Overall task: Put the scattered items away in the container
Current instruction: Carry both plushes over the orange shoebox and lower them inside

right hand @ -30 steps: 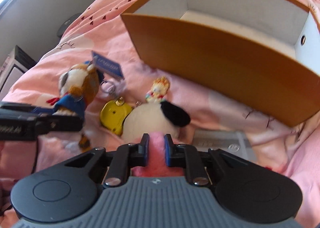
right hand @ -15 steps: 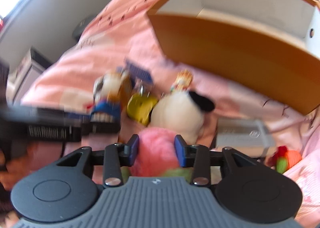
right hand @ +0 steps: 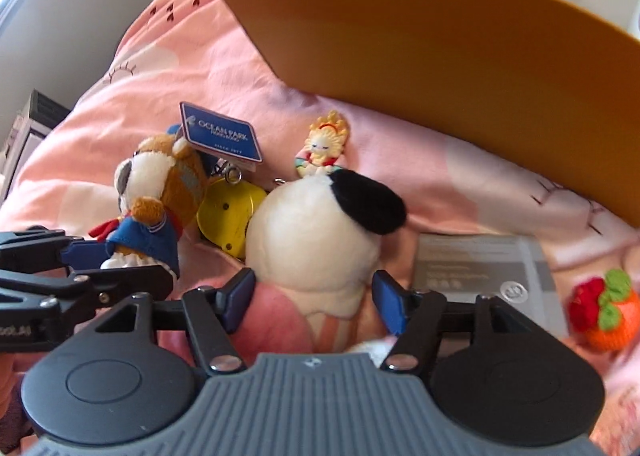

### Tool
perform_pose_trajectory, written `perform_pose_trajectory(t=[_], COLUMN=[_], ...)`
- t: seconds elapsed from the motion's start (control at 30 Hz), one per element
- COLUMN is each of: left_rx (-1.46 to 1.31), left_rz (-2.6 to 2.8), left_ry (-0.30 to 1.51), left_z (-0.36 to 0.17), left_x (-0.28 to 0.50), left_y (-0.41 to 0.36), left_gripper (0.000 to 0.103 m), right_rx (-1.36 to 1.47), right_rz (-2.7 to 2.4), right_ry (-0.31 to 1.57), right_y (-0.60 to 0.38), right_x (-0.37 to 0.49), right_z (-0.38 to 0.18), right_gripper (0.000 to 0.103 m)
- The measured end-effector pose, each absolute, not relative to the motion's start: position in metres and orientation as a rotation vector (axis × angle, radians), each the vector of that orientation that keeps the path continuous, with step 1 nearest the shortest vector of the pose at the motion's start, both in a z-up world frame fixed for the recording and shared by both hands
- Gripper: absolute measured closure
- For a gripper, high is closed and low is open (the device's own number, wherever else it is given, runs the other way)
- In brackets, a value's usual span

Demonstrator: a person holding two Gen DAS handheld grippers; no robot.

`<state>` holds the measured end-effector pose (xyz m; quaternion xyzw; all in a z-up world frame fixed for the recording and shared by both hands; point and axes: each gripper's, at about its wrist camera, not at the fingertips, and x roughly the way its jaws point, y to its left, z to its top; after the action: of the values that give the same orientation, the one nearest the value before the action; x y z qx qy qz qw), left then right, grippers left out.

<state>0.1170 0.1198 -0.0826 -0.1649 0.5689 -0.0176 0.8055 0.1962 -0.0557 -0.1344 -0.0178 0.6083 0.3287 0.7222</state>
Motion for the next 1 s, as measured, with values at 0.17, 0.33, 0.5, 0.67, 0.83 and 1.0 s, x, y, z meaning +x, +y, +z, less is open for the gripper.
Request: perform_pose_trajectory(t=[0.17, 0.33, 0.5, 0.67, 0.83, 1.0], left_rx=[-0.326, -0.294, -0.269, -0.257, -0.214, -0.148], left_rz=[-0.032, -0.034, -0.054, -0.068, -0.096, -0.122], left_ry=[1.215, 1.204, 1.147, 1.098, 1.038, 0.982], left_z=[-0.087, -0.091, -0.08, -0.064, -0.045, -0.029], left_x=[0.119, 0.119, 0.114, 0.109, 0.103, 0.101], left_y=[0.118, 0.113, 0.11, 0.106, 0.099, 0.089], left_gripper=[0.044, 0.045, 0.045, 0.045, 0.045, 0.045], right_rx=[-0.089, -0.087, -0.067, -0.023, -0.002, 0.035], right_rz=[0.717, 0.716, 0.713, 0.718, 0.712, 0.702], right_ry=[1.328, 1.297, 1.256, 1.184, 1.114, 1.042], right_y=[-0.043, -0.047, -0.052, -0.064, -0.075, -0.088], right_x=[0.197, 0.194, 0.188, 0.181, 0.172, 0.168], right_z=[-0.145, -0.148, -0.136, -0.112, -0.088, -0.062], right_gripper=[0.033, 0.038, 0.04, 0.041, 0.041, 0.041])
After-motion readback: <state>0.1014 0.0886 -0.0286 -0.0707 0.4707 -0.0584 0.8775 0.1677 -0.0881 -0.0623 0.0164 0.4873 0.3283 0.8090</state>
